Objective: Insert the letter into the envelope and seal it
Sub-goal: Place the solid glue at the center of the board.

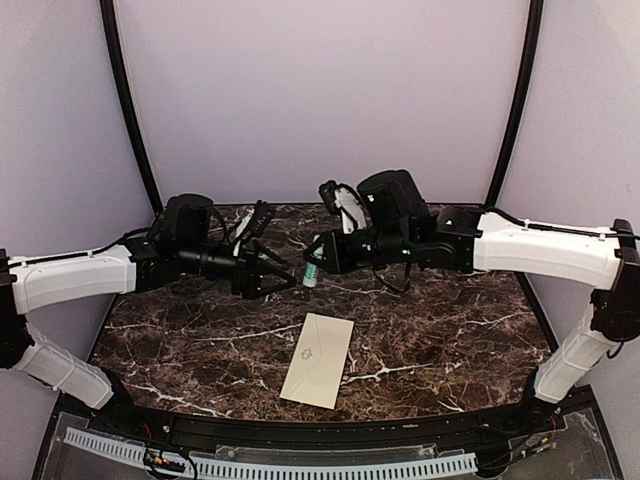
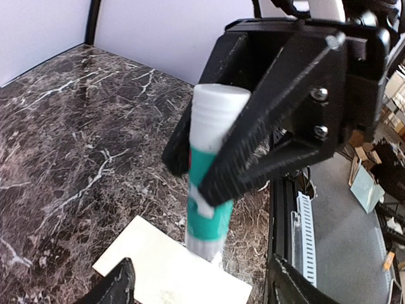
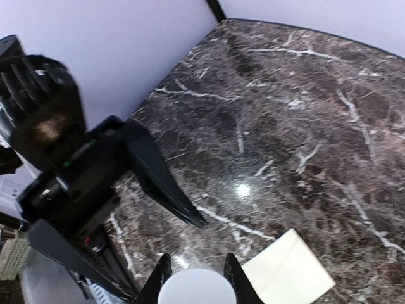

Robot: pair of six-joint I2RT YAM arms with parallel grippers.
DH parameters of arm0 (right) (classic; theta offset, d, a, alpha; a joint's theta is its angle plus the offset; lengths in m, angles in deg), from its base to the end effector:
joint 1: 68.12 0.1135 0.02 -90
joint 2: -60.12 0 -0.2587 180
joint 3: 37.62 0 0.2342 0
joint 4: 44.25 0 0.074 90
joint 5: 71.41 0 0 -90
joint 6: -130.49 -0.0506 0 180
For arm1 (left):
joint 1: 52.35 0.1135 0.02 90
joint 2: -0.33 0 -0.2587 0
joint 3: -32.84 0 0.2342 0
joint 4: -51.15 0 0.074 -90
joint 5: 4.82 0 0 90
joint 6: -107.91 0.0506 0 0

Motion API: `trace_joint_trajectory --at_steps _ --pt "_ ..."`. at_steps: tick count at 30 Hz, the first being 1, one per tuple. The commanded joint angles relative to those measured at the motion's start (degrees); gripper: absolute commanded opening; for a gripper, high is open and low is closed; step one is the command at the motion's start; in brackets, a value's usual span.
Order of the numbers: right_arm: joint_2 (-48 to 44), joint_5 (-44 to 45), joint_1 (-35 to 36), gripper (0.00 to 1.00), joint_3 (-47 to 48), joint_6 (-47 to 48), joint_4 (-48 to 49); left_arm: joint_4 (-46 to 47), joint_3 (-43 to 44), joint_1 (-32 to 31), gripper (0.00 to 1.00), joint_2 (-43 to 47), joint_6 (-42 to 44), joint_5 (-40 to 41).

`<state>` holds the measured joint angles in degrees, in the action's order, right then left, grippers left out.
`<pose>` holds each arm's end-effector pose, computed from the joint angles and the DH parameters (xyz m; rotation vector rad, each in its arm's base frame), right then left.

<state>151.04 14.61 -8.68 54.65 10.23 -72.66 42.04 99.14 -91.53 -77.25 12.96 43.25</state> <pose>0.1847 0.3197 0.3211 -0.6019 2.1260 1.0080 0.2102 -0.2149 0.2814 1.0728 1.7148 -1.2045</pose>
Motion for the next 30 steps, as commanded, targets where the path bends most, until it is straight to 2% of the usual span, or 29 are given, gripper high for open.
trace_joint_trajectory --at_steps 1,4,7,12,14,18,24,30 --pt "-4.6 14.9 -4.2 0.00 -3.0 5.2 -3.7 -1.1 -1.3 4.7 0.73 6.7 1.1 6.0" --pt "-6.3 19.1 -9.3 0.00 -9.3 7.1 -1.9 -2.9 -1.8 11.1 0.77 10.3 -1.2 7.0" --pt "-6.9 22.1 -14.9 0.00 -15.9 8.9 2.4 -7.2 -1.2 18.7 0.78 12.3 -1.3 12.6" --pt "-5.0 24.9 -23.3 0.00 -21.7 10.9 8.8 -11.9 -2.0 31.1 0.82 16.5 -3.3 19.0" --pt "-3.9 25.8 -26.1 0.00 -23.1 11.9 11.3 -12.4 -3.1 33.9 0.82 18.2 -3.6 22.7" --pt "-1.4 28.1 -29.5 0.00 -25.0 13.3 15.7 -11.8 -6.0 35.3 0.82 22.3 -2.7 28.7" --pt "1.6 28.3 -31.8 0.00 -29.1 13.1 24.8 -9.4 -9.7 35.4 0.84 26.2 -2.6 29.1" --pt "5.6 29.1 -33.3 0.00 -29.8 12.9 27.8 -9.1 -9.9 35.4 0.84 26.2 -2.6 28.3"
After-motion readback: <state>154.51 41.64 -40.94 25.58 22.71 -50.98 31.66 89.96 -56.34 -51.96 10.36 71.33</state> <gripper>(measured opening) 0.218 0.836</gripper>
